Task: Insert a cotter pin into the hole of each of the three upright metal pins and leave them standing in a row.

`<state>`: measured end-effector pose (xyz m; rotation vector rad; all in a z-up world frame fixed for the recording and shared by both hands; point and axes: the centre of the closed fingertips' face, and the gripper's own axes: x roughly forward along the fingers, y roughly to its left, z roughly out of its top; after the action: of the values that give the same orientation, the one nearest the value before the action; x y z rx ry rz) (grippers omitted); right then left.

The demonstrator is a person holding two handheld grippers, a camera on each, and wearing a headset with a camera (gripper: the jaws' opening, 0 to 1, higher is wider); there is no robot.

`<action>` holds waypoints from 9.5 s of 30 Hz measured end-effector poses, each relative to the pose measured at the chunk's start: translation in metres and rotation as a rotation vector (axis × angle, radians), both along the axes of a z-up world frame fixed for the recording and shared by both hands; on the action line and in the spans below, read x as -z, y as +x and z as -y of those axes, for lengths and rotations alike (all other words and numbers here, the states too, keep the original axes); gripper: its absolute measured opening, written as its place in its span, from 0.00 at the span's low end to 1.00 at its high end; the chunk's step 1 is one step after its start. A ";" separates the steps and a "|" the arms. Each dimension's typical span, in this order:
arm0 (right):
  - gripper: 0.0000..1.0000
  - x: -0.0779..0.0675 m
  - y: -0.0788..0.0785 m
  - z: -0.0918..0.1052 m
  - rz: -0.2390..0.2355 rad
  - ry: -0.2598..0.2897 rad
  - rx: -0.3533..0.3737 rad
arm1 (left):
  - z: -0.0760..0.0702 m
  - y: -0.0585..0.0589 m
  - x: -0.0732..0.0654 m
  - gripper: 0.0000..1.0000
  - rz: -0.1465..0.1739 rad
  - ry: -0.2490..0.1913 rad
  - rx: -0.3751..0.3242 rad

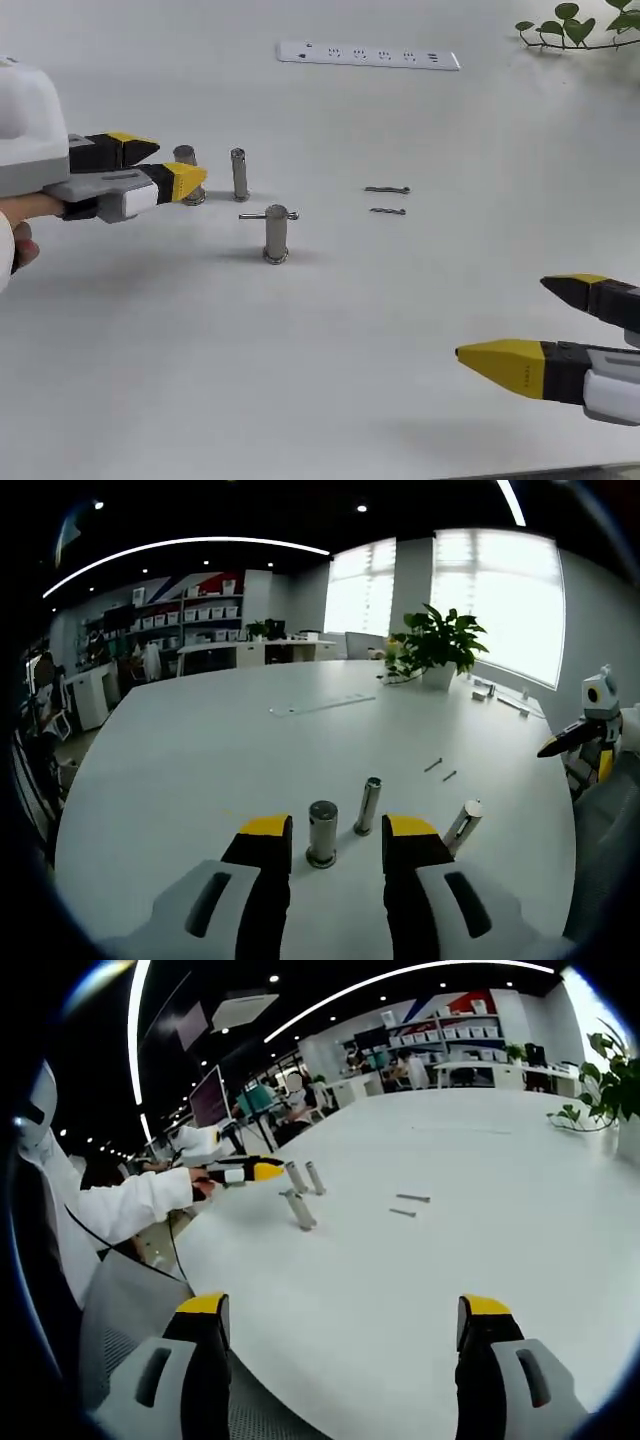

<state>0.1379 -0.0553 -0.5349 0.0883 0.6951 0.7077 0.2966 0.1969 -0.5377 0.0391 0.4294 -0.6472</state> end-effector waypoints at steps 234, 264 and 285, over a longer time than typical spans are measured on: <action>0.91 -0.019 -0.013 0.008 0.034 -0.007 -0.071 | 0.053 -0.180 -0.005 0.99 -0.188 -0.004 0.263; 0.88 -0.032 0.019 0.015 0.065 -0.122 -0.197 | 0.059 -0.189 -0.006 0.99 -0.195 -0.017 0.272; 0.83 -0.037 0.087 -0.004 0.094 -0.226 -0.337 | 0.055 -0.190 -0.021 0.99 -0.169 -0.073 0.227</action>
<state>0.2249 -0.0514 -0.4981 -0.2735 0.7028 0.9431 0.1069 0.1419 -0.5171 -0.0373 0.5695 -0.8931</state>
